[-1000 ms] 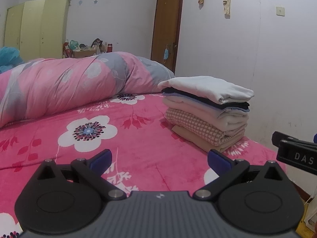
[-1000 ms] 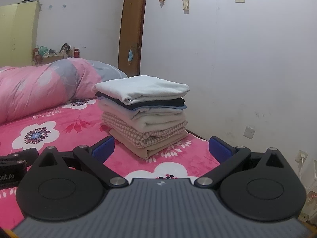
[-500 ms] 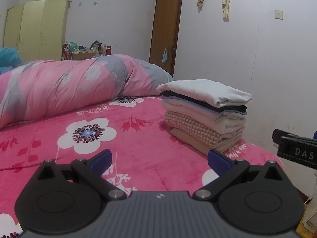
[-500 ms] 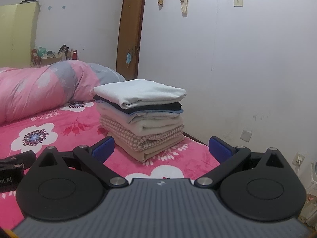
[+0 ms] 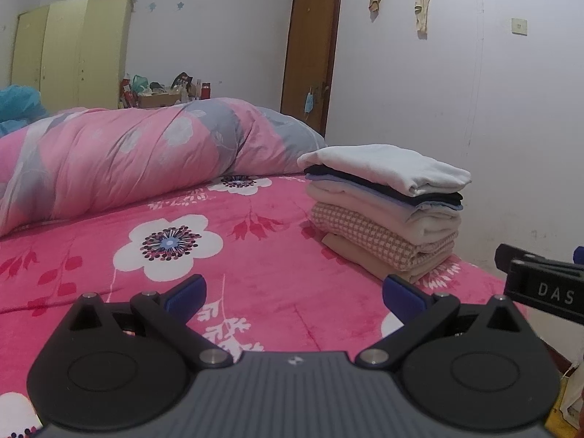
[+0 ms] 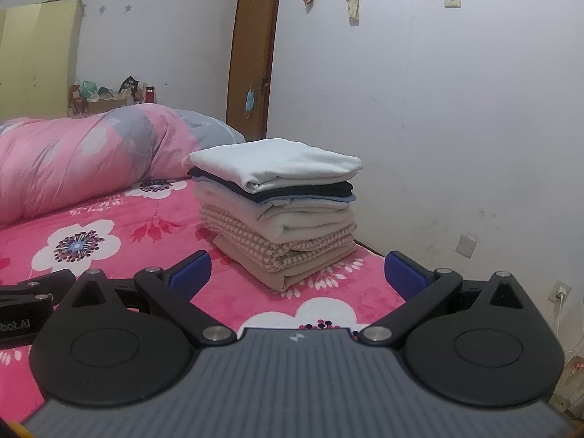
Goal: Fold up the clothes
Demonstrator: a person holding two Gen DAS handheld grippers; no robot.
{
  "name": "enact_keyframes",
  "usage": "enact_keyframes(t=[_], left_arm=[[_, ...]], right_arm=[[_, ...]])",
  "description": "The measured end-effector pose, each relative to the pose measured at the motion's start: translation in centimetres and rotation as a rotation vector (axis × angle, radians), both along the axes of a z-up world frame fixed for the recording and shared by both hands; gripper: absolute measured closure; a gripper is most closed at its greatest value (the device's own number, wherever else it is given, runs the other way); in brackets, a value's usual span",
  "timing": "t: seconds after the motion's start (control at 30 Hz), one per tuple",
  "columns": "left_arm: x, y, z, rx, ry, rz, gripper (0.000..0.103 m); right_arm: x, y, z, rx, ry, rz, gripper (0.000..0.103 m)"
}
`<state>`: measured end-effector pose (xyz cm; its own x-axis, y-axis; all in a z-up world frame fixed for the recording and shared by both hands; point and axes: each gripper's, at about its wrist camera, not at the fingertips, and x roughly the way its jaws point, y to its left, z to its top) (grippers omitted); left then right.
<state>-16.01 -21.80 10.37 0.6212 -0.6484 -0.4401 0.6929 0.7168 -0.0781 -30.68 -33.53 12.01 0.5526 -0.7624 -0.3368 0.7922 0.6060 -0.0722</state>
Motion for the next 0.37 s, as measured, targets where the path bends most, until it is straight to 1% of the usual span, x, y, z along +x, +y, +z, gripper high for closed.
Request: enact_keyframes(t=[0.37], left_arm=[[-0.4,-0.06,0.05,0.002,-0.011,-0.004,0.0]], right_arm=[[-0.24,-0.12,0.13,0.003,-0.008,0.001,0.001]])
